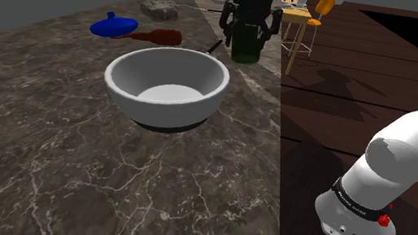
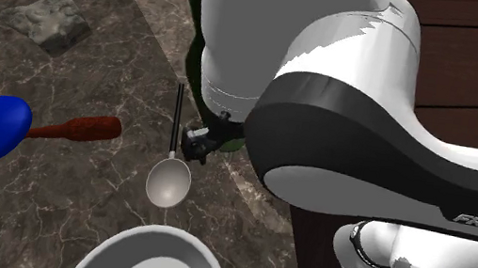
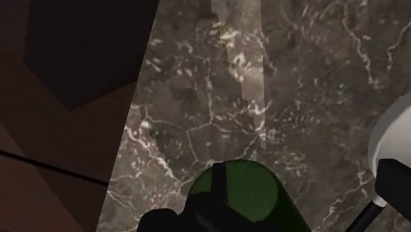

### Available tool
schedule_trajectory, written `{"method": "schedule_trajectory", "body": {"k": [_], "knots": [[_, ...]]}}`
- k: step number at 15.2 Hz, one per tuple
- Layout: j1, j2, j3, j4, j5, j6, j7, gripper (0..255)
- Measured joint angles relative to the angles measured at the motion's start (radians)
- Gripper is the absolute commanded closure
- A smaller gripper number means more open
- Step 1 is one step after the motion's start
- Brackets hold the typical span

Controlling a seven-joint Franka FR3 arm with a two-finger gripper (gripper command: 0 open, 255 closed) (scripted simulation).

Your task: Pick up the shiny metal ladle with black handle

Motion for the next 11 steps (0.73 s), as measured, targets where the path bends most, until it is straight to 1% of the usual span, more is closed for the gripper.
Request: {"method": "schedule_trajectory", "body": {"k": [3, 5, 8, 9, 11], "knots": [[-0.045, 0.114, 0.061, 0.088, -0.035, 0.053, 0.164, 0], [-0.072, 0.171, 0.089, 0.121, -0.064, 0.09, 0.265, 0], [-0.109, 0.289, 0.132, 0.221, -0.133, 0.12, 0.429, 0], [-0.115, 0.312, 0.139, 0.24, -0.148, 0.126, 0.464, 0], [-0.117, 0.331, 0.145, 0.238, -0.16, 0.147, 0.494, 0]]}}
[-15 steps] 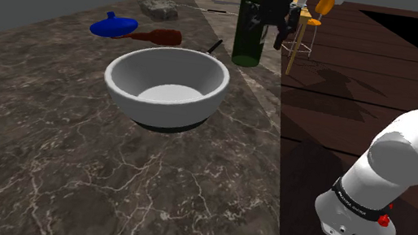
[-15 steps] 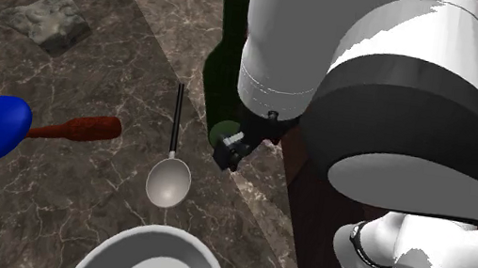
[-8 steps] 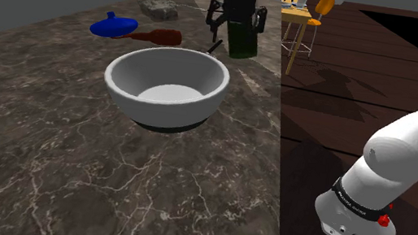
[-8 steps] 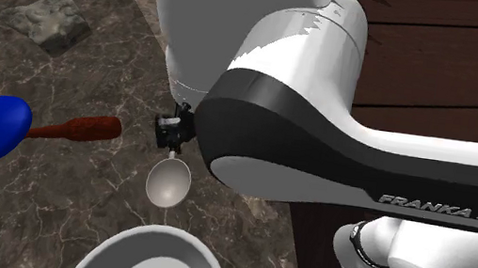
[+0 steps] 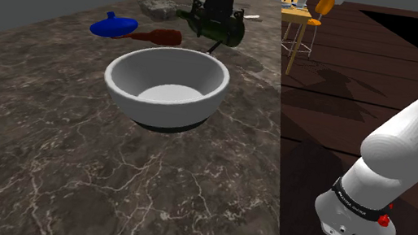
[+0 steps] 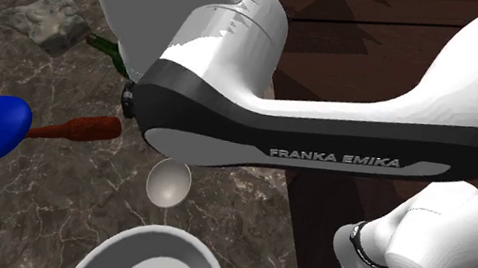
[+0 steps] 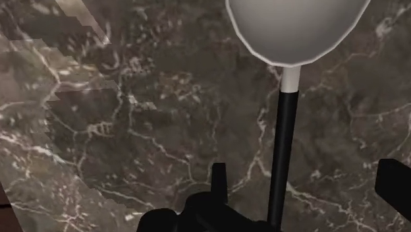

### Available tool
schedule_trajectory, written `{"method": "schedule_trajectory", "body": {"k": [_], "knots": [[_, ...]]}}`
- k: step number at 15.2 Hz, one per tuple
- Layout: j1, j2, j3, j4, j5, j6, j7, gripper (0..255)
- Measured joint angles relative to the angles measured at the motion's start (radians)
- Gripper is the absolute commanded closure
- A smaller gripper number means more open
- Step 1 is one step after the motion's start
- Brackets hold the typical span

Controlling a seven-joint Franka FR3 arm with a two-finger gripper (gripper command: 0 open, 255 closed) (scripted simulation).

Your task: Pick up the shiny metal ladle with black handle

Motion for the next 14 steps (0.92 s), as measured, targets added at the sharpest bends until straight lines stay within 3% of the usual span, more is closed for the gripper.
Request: {"method": "schedule_trajectory", "body": {"k": [6, 7, 14], "knots": [[0.001, 0.009, 0.005, -0.072, -0.006, 0.081, 0.016, 0], [0.001, 0.01, 0.005, -0.075, -0.006, 0.085, 0.016, 255], [0.001, 0.008, 0.005, -0.078, -0.007, 0.089, 0.016, 255]]}}
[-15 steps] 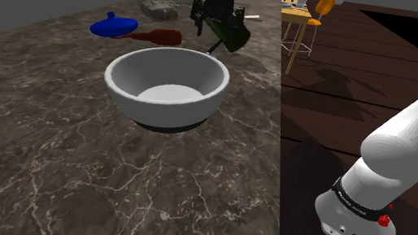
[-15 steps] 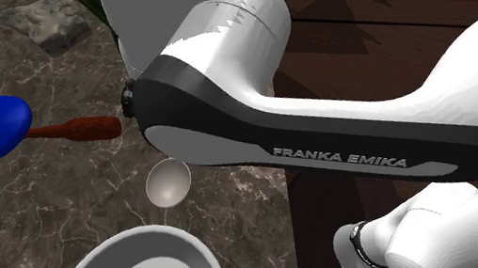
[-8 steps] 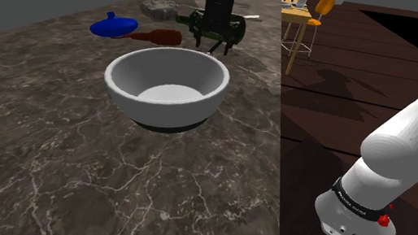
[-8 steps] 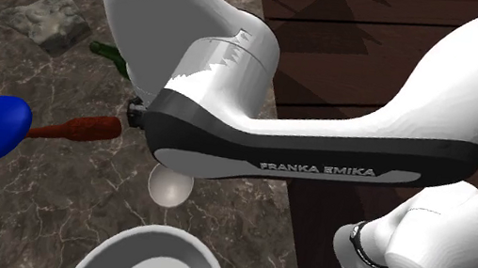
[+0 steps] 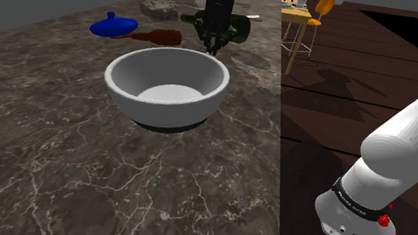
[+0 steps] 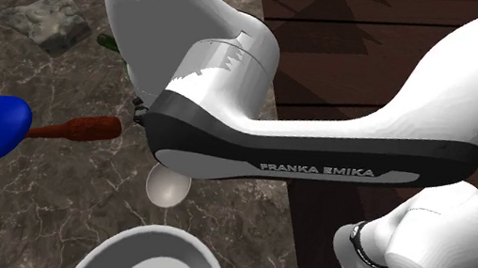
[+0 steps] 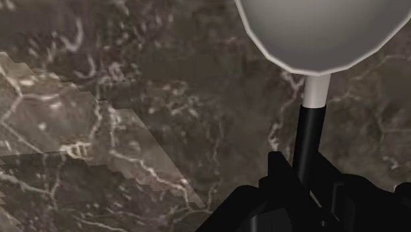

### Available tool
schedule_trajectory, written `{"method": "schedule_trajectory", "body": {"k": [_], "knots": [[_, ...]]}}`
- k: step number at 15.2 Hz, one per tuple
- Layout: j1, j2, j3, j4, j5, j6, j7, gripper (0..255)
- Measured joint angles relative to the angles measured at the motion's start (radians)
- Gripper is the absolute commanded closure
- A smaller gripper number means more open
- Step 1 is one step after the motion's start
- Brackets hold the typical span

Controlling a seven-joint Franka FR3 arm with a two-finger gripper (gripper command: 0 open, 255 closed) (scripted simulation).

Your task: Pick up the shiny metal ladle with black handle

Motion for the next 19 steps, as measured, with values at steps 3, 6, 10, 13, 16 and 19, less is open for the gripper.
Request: {"method": "schedule_trajectory", "body": {"k": [3, 6, 10, 13, 16, 19], "knots": [[0.0, 0.0, 0.0, 0.0, 0.0, 0.0, 0.0, 255], [0.0, 0.002, 0.0, 0.028, 0.0, -0.029, -0.001, 255], [-0.001, -0.004, -0.003, 0.075, 0.003, -0.08, -0.006, 255], [-0.001, -0.004, -0.003, 0.114, 0.004, -0.12, -0.007, 255], [-0.002, 0.001, -0.004, 0.157, 0.001, -0.157, -0.008, 255], [-0.004, 0.005, -0.005, 0.2, -0.001, -0.197, -0.011, 255]]}}
